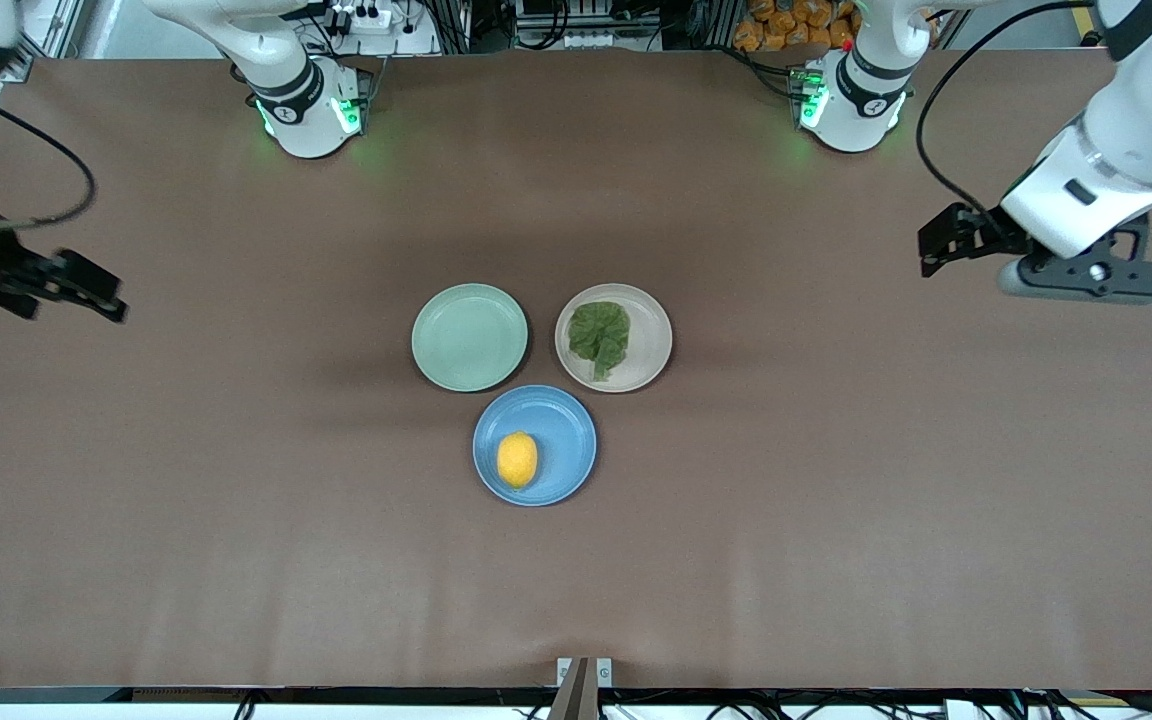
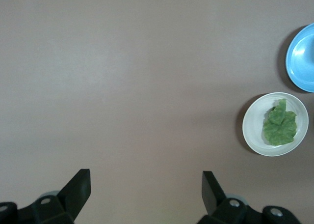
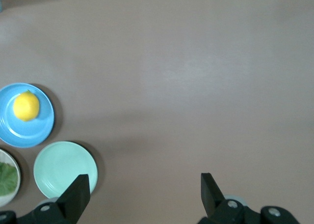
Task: Pick lemon and lettuce from blue and beige plates
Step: 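Move the right gripper to the lemon while the left gripper reaches the lettuce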
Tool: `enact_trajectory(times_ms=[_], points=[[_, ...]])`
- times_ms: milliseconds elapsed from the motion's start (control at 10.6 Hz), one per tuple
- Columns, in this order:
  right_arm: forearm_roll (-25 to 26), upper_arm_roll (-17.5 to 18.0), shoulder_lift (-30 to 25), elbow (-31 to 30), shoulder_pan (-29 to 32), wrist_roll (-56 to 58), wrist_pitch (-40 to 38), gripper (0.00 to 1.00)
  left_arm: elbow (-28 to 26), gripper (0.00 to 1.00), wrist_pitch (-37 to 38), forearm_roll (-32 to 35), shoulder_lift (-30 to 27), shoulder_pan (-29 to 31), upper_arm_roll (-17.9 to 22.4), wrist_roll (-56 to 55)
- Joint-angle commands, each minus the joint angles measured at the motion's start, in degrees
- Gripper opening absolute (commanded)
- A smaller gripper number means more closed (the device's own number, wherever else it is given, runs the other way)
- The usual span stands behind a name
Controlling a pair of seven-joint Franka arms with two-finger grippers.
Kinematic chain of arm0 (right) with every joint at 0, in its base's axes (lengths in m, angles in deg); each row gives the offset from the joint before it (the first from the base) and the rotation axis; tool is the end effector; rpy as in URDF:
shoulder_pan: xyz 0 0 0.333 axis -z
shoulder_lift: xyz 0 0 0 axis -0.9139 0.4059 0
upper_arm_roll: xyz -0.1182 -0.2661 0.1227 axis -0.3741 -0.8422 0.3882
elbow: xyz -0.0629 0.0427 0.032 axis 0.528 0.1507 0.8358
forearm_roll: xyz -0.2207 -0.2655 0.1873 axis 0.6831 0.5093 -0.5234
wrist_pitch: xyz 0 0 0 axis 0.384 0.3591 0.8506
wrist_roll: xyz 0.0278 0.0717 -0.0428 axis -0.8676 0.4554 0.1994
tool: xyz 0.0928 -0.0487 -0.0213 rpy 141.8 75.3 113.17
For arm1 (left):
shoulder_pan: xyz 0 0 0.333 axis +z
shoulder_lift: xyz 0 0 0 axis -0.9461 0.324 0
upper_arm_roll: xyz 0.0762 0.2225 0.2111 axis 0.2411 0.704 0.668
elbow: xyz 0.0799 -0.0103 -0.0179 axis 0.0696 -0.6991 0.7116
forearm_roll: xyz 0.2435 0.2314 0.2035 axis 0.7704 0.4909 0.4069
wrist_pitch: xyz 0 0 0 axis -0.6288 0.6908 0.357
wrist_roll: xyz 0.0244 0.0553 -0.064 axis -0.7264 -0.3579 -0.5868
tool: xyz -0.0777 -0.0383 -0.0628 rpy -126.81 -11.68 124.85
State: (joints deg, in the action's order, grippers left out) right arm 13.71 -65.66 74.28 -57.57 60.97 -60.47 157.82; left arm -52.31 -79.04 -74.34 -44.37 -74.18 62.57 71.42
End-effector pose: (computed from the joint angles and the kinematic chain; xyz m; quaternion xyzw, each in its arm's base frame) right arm 0.6001 0.0491 0.6032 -0.9986 0.0436 -0.0289 0.0105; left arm 0.5618 -0.1319 0.6010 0.9983 -0.0574 -0.0048 0.0065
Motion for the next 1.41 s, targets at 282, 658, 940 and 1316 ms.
enact_trajectory(times_ms=[282,658,940,1316], points=[[-0.4,6.8,12.4,-0.4,-4.4,-15.5,13.9,1.00,0.7,1.00,-5.9,-4.9,7.9,-6.5,0.1,-3.6],[1.0,11.9,24.7,1.0,-7.7,-29.8,28.7,1.00,0.8,1.00,-12.4,-4.1,17.3,-15.7,0.4,-13.7],[6.8,12.0,34.6,6.8,-12.9,-39.6,30.8,1.00,0.9,1.00,-16.8,-4.1,21.7,-18.5,0.4,-17.5],[8.8,12.3,39.4,7.1,-15.7,-47.9,38.8,1.00,0.9,1.00,-26.0,-4.2,28.9,-23.7,0.4,-23.9]])
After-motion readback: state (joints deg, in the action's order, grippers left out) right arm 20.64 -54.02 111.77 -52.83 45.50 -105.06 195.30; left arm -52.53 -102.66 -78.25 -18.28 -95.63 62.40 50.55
